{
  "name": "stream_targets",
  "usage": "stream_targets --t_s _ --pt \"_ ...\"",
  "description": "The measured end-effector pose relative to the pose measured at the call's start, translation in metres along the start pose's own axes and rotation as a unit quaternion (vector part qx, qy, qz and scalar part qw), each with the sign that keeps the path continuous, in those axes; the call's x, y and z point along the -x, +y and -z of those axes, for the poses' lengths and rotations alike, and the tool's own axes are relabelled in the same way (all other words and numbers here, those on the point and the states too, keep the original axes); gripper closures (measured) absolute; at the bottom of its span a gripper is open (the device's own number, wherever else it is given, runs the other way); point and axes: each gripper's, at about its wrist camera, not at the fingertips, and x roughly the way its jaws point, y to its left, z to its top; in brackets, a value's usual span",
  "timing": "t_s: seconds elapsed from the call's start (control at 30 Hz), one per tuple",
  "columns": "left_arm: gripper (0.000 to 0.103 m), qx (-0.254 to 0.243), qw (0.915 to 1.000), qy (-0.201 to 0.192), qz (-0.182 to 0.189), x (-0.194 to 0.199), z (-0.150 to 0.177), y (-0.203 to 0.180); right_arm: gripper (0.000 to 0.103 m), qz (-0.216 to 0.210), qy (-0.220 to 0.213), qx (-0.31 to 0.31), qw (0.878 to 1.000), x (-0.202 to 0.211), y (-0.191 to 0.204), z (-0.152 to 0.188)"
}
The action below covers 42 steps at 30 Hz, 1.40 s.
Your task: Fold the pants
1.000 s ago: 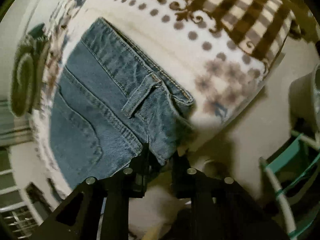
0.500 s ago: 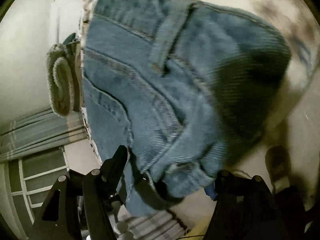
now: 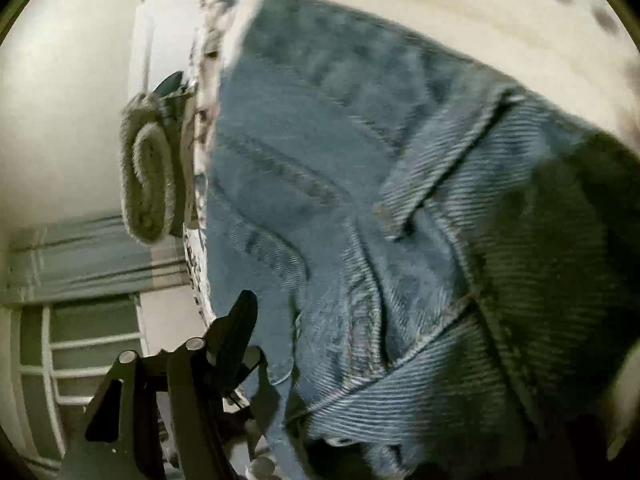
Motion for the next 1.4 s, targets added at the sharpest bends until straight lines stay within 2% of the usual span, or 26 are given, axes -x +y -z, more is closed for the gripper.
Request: stream_targets --t_s 0.03,0.07,0.1,0.17,0.2,0.27,0.33,0.57,0.7,0.83,1.0,1.1,1.27,1.4 --pt "0.005 -0.001 0.9999 -0.007 0.01 0.002 -0.001 0.002 0.06 0.008 0.001 0.01 1.0 0.002 0.003 0.002" --pt "0.02 -0.003 0.9998 -0.014 0.013 0.005 -0.001 0.003 0.064 0.014 0.001 0.015 1.0 0.0 0.003 -0.001" --pt "0.027 -0.005 0.9997 -0.02 0.011 0.007 -0.002 0.003 0.067 0.012 0.003 0.014 1.0 0.001 0.0 -0.001" --pt "0.047 -0.008 0.9994 -0.027 0.019 0.012 -0.001 0.002 0.07 0.018 0.006 0.013 1.0 0.001 -0.004 -0.001" --pt "0.053 -0.012 0.9991 -0.034 0.021 0.016 0.0 0.001 0.071 0.021 0.006 0.014 1.0 0.001 -0.002 0.0" --pt "0.072 -0.026 0.9983 -0.045 0.024 0.028 0.005 -0.004 0.073 0.034 0.005 0.024 0.999 -0.004 0.015 -0.003" --pt "0.077 -0.029 0.9975 -0.053 0.038 0.041 0.004 -0.011 0.075 0.036 0.005 0.027 0.999 -0.003 0.027 -0.002" --pt "0.08 -0.03 0.9944 -0.078 0.065 0.102 -0.013 -0.046 0.076 0.028 0.01 0.043 0.999 0.027 0.071 0.003" --pt "0.08 -0.036 0.9922 -0.098 0.068 0.146 -0.037 -0.069 0.077 0.018 0.014 0.066 0.998 0.039 0.123 0.0" --pt "0.08 -0.038 0.9877 -0.129 0.08 0.189 -0.072 -0.087 0.077 0.005 0.007 0.105 0.994 0.037 0.203 -0.011" --pt "0.08 -0.046 0.98 -0.167 0.098 0.237 -0.148 -0.103 0.077 -0.011 -0.009 0.153 0.988 0.021 0.303 -0.036" --pt "0.08 -0.051 0.9751 -0.185 0.111 0.256 -0.213 -0.105 0.077 -0.024 -0.024 0.173 0.984 -0.004 0.369 -0.06" --pt "0.08 -0.054 0.9707 -0.201 0.12 0.259 -0.324 -0.093 0.077 -0.039 -0.043 0.181 0.982 -0.071 0.455 -0.109" --pt "0.08 -0.05 0.9703 -0.202 0.123 0.236 -0.398 -0.074 0.077 -0.042 -0.047 0.187 0.98 -0.14 0.496 -0.157"
